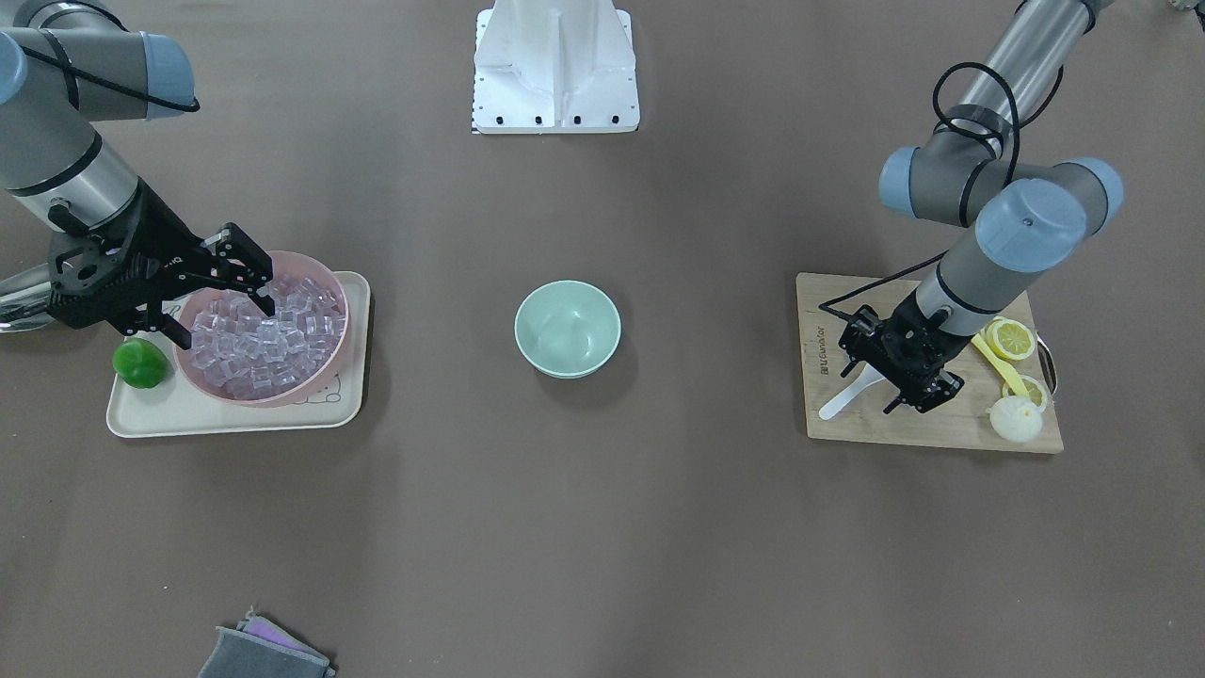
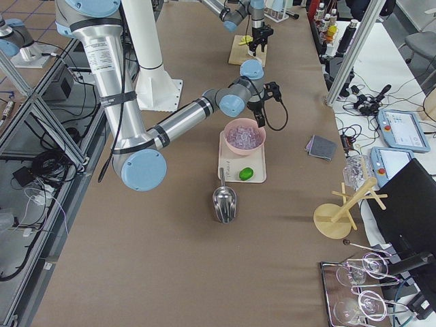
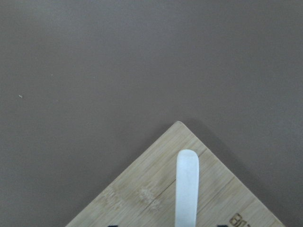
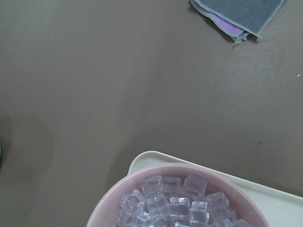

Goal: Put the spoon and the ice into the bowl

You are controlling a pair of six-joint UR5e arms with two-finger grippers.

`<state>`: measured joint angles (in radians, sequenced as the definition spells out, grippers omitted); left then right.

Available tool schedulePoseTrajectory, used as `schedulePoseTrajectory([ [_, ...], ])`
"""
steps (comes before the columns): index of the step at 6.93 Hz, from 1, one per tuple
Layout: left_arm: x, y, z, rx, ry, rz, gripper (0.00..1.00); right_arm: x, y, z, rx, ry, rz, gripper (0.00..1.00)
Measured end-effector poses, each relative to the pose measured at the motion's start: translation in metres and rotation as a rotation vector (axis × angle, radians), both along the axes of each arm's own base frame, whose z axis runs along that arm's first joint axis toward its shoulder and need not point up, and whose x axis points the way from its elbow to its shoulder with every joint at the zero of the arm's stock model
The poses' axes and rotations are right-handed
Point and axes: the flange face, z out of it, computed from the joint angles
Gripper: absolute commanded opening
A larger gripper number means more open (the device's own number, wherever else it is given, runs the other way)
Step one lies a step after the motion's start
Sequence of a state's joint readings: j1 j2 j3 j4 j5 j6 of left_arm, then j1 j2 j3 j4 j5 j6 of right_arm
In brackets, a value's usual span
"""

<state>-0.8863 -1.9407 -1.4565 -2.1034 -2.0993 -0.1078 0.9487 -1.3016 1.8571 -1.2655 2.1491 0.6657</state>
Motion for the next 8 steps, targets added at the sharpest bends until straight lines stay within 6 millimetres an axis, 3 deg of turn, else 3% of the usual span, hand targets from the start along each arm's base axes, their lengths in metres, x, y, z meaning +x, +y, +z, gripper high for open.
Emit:
schedulePoseTrajectory([
  [2, 0.007, 0.004, 0.0, -0.02, -0.001, 0.002, 0.59, 0.0, 0.0, 0.001, -0.002, 0.001, -0.001, 0.95],
  [3, 0.014, 0.008, -0.001, -0.03, 0.0, 0.006, 0.5, 0.0, 0.0, 0.001, -0.003, 0.001, -0.002, 0.95],
  [4, 0.019, 0.011, 0.0, -0.035, -0.002, 0.009, 0.07, 0.0, 0.001, 0.002, -0.004, 0.002, -0.002, 0.95],
  [5, 0.02, 0.012, 0.001, -0.037, -0.003, 0.011, 0.0, 0.0, 0.001, 0.002, -0.005, 0.002, -0.002, 0.95],
  [8, 0.023, 0.011, -0.004, -0.072, 0.01, -0.01, 0.0, -0.001, 0.001, 0.002, -0.005, 0.001, -0.002, 0.94],
])
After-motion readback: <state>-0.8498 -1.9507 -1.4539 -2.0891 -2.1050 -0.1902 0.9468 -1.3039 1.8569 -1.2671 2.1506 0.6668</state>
